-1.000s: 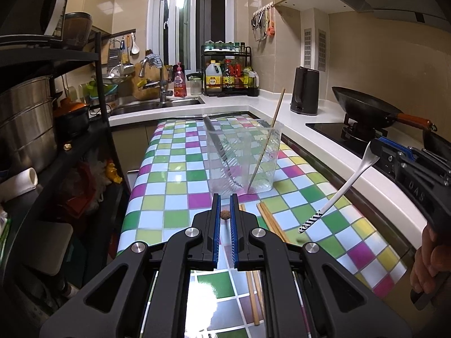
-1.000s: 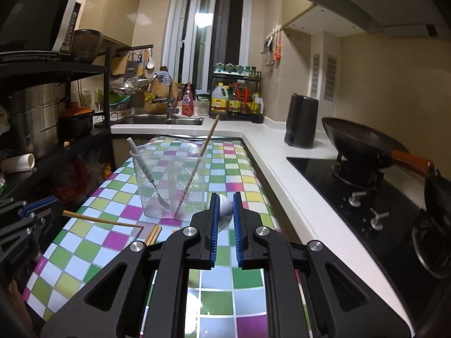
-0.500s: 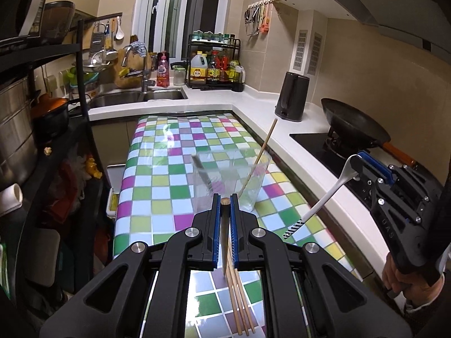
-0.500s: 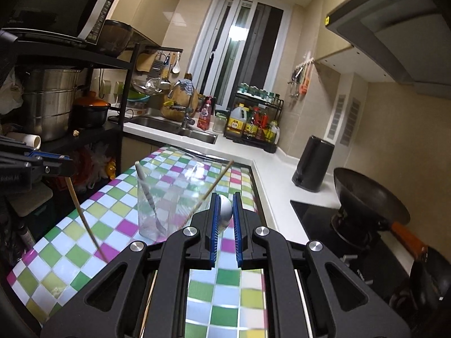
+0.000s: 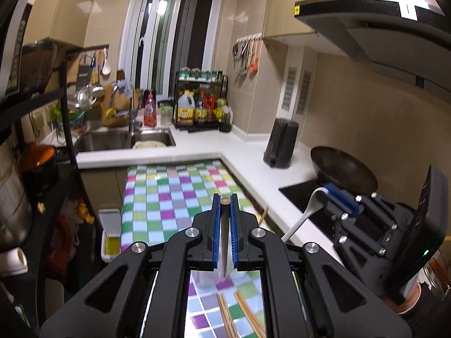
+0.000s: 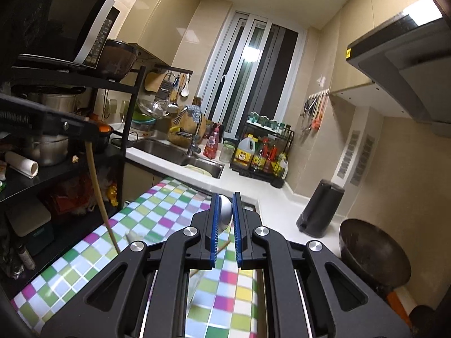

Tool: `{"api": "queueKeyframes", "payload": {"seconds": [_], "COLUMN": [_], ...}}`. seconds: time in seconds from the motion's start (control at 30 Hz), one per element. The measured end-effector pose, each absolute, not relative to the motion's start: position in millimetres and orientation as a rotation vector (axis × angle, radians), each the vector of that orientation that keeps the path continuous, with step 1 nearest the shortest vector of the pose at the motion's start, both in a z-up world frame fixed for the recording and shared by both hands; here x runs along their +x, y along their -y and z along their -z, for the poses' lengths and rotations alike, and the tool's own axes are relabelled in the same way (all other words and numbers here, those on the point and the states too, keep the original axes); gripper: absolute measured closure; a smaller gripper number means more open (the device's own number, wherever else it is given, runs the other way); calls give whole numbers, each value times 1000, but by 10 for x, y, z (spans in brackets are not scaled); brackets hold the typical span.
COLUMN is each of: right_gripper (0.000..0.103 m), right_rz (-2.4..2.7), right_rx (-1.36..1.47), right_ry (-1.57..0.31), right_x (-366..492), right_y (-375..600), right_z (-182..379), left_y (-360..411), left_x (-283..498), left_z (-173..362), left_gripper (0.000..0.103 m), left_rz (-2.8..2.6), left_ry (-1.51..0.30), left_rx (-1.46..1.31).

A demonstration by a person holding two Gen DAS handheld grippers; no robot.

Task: Organize utensils

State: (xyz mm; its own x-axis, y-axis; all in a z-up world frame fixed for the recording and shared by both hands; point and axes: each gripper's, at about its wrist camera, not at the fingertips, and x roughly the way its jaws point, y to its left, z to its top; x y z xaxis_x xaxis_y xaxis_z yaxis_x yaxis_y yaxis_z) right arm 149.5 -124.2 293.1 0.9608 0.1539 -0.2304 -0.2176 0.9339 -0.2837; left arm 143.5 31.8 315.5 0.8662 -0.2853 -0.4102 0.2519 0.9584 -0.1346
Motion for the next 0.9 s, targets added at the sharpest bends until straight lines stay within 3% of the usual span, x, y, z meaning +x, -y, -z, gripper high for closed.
{"api": "queueKeyframes", "payload": {"seconds": [0.17,0.67,0.87,0.9], "right_gripper": [93,93,93,89], "right_rz": [-192,-230,-241,-236], "right_rx": [-300,-306,-271,-273], "right_ry": [-240,-433,-504,-500], "right_x": [1844,2496,2572,2565], "right_y": [1187,993,1026,1030], "right_z": [-2870,-2004,-1782,-1782], "left_y": [-285,-212,-250,-257], "left_x": [1820,2708,2841,2850], "left_z": [-3183,-2075,-1880,-1879], "left_gripper": [97,97,96,94], "left_rz": [276,311,311,311], "left_ry": [-440,-753,-806,-809], "left_rx": [-87,-89,-103,-107]}}
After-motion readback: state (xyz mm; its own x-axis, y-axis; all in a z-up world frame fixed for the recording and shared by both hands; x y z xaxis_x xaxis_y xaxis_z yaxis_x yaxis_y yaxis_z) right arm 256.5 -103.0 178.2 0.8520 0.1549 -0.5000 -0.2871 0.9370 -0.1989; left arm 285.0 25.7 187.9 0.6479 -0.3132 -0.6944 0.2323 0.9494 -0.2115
